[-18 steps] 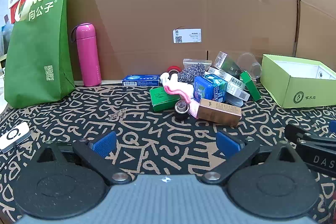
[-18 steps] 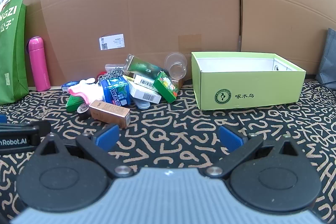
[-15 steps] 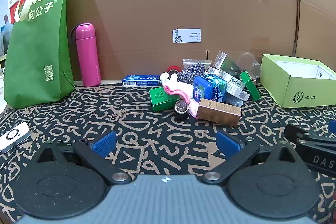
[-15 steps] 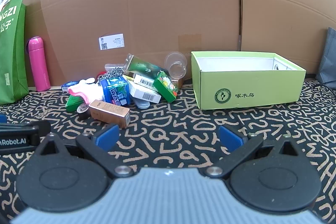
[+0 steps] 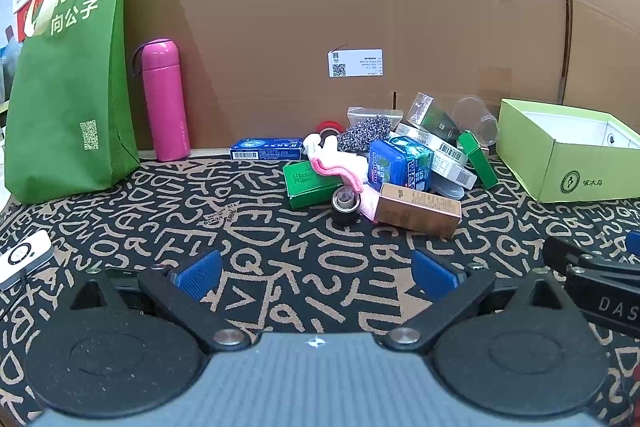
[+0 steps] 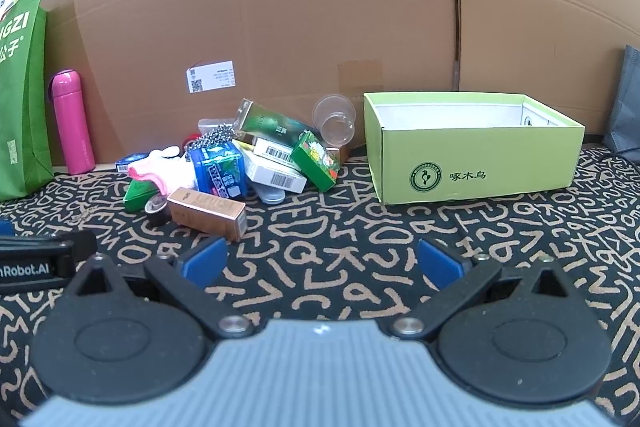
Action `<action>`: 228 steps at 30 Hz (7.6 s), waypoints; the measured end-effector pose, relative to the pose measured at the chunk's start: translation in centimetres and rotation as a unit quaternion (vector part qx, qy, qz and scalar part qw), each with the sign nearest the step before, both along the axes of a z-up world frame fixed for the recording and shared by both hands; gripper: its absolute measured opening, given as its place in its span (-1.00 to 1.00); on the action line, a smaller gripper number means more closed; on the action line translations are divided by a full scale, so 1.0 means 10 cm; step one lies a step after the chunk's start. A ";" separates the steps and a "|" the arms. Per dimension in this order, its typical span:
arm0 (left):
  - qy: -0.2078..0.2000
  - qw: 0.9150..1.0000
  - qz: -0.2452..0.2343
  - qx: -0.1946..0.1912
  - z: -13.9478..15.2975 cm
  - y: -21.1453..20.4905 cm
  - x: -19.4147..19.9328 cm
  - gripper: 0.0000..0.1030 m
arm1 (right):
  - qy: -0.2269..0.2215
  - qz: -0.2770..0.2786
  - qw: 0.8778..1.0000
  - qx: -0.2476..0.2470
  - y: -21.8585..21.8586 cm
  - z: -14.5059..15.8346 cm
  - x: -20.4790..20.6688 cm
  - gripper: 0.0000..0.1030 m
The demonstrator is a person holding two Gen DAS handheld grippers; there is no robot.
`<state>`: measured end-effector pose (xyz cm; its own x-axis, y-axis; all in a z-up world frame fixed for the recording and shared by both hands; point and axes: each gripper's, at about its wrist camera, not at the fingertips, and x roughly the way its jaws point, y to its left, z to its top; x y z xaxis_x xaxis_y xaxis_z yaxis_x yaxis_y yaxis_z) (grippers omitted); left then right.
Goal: Organize objects
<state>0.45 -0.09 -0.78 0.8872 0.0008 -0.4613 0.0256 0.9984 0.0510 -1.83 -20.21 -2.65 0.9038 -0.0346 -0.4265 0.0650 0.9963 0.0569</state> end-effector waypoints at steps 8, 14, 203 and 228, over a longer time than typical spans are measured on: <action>0.011 1.000 -0.002 -0.009 0.00 0.03 0.08 1.00 | -0.003 0.012 1.000 0.006 0.01 -0.02 0.02 1.00; 0.011 1.000 -0.018 -0.001 0.03 0.11 0.23 1.00 | -0.018 0.053 0.998 0.010 0.02 -0.05 0.10 1.00; 0.067 0.994 -0.053 -0.066 -0.36 0.12 2.16 0.37 | 0.013 0.262 0.962 -0.079 0.52 -0.27 1.71 0.16; 0.050 0.991 -0.008 -0.123 -0.28 0.26 2.15 0.33 | -0.028 0.261 0.964 -0.051 0.40 -0.04 1.60 -0.60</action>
